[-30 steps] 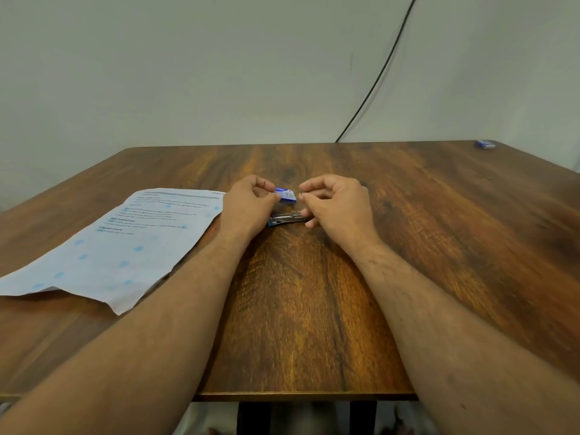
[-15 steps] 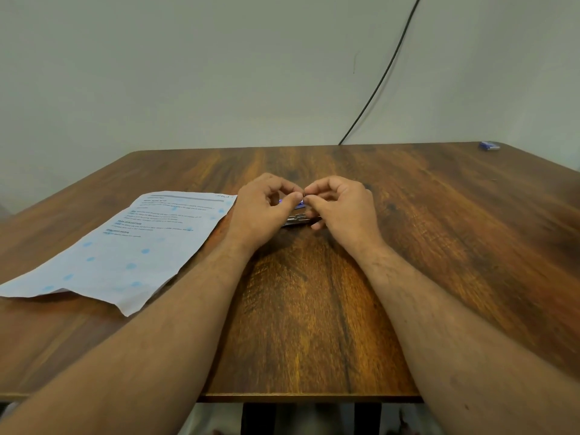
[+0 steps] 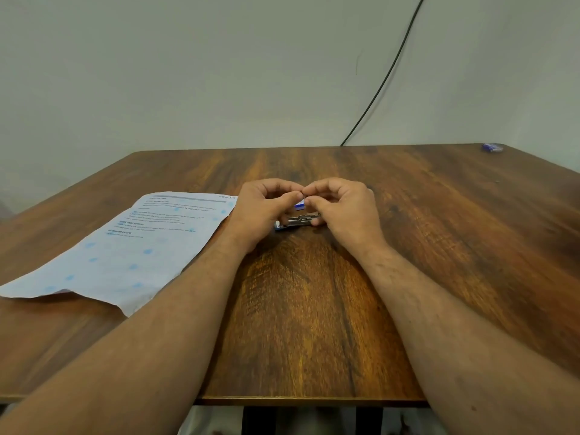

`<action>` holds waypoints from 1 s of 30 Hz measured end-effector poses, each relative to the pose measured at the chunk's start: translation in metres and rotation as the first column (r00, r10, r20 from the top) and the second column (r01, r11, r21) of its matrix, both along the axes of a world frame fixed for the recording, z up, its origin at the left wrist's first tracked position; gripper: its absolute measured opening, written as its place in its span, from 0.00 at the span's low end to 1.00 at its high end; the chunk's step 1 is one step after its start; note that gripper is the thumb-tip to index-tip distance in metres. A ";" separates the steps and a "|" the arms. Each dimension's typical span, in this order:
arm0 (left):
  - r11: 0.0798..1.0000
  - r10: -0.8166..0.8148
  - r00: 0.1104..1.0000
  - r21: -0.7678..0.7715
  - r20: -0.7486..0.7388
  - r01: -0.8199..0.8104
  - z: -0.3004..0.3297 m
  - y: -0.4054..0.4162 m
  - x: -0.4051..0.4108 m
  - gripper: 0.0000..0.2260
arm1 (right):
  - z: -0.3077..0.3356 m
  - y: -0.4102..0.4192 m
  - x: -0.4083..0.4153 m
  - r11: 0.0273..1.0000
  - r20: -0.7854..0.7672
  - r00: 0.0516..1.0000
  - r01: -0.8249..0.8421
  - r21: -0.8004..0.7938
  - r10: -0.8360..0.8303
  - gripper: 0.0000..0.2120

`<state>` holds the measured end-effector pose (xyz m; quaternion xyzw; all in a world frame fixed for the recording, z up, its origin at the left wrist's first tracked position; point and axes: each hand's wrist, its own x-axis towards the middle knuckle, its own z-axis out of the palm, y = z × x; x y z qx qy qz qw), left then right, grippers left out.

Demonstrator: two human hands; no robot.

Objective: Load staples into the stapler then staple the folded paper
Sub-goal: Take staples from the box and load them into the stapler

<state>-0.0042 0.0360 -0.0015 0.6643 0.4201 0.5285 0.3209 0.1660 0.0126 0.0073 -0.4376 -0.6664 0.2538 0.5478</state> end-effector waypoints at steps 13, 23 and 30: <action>0.977 -0.157 0.958 -0.103 0.240 0.186 0.000 0.001 -0.005 0.05 | -0.003 0.003 0.000 0.991 0.083 0.996 0.017 0.134 -0.028 0.07; 0.947 -0.219 0.907 -0.145 0.361 0.286 0.003 0.000 -0.005 0.07 | -0.002 0.003 -0.001 0.975 0.105 0.992 0.049 0.219 -0.073 0.08; 0.933 -0.188 0.852 -0.182 0.488 0.310 0.004 0.002 0.001 0.13 | -0.002 0.005 -0.002 0.978 0.113 0.990 0.060 0.200 -0.084 0.06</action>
